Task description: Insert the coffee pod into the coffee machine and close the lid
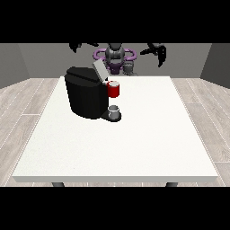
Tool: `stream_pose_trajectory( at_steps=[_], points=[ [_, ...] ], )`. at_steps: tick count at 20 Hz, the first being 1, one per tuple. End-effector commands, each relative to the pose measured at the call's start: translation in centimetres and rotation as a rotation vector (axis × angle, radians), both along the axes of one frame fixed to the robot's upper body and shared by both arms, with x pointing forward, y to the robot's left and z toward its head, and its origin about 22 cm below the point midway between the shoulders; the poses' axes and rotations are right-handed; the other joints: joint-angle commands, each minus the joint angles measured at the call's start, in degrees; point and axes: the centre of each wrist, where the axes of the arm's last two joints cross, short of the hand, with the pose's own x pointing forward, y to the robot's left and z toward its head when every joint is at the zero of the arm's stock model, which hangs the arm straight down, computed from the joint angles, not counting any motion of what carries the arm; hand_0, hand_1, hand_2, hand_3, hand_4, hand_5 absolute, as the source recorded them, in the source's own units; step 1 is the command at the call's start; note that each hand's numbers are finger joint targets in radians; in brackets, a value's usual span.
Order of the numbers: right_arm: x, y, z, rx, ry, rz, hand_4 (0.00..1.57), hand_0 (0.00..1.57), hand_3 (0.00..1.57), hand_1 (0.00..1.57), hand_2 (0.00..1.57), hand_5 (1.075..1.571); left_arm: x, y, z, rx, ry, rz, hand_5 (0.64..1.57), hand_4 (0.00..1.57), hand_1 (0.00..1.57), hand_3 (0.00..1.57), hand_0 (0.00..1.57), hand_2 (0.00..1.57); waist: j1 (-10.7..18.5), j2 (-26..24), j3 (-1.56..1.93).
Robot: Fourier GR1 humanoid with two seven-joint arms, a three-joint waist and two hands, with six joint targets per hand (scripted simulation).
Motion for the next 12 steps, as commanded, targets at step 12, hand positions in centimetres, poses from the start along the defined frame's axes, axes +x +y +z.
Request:
stream_pose_trajectory(
  at_steps=[12],
  points=[
    [4.5,-1.0,3.1,0.184,0.020,-0.046,0.10,0.00,0.00,0.00,0.00,1.571,-2.4,-0.6,3.0,-0.023,-0.143,-0.028,1.571,0.34,0.00,0.00,0.00,0.00,4.03,9.52,0.01]
  ],
)
